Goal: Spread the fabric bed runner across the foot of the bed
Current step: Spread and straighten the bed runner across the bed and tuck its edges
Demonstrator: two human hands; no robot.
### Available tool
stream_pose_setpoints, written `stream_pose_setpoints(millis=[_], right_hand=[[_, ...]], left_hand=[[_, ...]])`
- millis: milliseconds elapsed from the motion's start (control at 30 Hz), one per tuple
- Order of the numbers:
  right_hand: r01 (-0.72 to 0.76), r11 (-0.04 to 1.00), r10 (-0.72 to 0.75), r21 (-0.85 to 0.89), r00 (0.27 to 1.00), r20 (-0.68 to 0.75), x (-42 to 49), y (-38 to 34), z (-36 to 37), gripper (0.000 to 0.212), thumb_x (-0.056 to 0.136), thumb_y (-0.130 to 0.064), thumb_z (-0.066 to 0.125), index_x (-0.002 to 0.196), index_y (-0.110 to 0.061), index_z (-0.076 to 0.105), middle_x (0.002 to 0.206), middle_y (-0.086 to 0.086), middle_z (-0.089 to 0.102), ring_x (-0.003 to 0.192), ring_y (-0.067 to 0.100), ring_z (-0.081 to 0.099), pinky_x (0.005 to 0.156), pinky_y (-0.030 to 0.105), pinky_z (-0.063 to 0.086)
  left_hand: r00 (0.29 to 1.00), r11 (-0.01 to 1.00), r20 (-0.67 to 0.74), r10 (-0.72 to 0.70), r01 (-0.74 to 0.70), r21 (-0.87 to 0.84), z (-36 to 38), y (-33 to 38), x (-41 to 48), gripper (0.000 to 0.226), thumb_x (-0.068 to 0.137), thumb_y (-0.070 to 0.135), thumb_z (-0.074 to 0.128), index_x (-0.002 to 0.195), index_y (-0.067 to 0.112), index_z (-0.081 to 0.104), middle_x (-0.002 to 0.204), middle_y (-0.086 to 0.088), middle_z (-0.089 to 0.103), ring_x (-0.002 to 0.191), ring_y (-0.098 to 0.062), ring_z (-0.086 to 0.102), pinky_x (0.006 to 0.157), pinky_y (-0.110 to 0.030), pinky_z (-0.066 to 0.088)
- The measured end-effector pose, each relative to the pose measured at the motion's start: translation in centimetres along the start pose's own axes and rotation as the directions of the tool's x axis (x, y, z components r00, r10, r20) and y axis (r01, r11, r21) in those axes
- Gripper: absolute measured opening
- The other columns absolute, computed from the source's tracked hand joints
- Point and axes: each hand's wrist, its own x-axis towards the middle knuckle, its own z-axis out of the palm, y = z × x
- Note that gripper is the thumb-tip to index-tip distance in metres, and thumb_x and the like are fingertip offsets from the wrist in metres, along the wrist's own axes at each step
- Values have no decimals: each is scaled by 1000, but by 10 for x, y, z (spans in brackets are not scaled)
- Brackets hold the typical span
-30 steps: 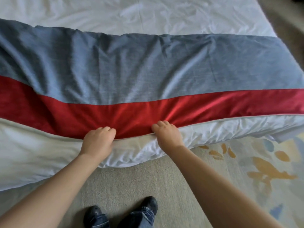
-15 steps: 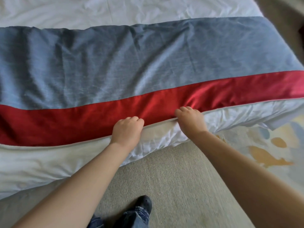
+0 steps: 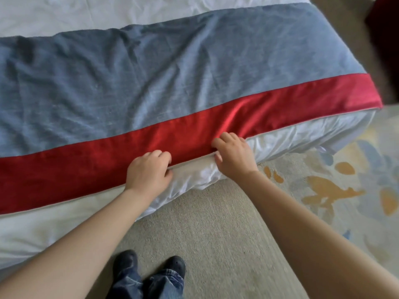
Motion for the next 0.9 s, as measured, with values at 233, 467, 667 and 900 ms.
stream_pose_setpoints(millis=[233,467,667,900], right_hand=[[-22,992,31,-128,997,68,-1,44,-7,21,77,2,57,88,-16,62,87,0,61,88,24,56,74,32,39],[86,993,-72,-84,985,155,-3,50,-12,19,72,-2,61,85,-17,62,83,-1,60,79,21,56,66,32,45],[-48,986,71,-161,988,138,9,85,-23,32,75,-13,60,107,-22,57,103,-3,55,100,20,53,84,34,45],[-78,964,117,-255,983,144,20,145,-37,26,85,-18,51,111,-22,56,106,-5,55,102,17,52,86,30,41]], left_hand=[[996,997,50,69,-68,-25,17,63,46,15,84,11,52,90,16,64,89,-1,63,85,-25,60,64,-34,42],[978,984,127,167,-159,-75,24,61,54,6,78,19,52,82,16,57,82,1,59,78,-25,59,57,-31,35],[959,959,101,266,-253,-125,22,86,90,14,83,33,51,89,22,58,88,4,61,84,-21,60,67,-33,40],[958,949,75,278,-263,-172,27,147,129,19,87,26,51,100,18,61,99,0,62,93,-24,59,63,-31,32]])
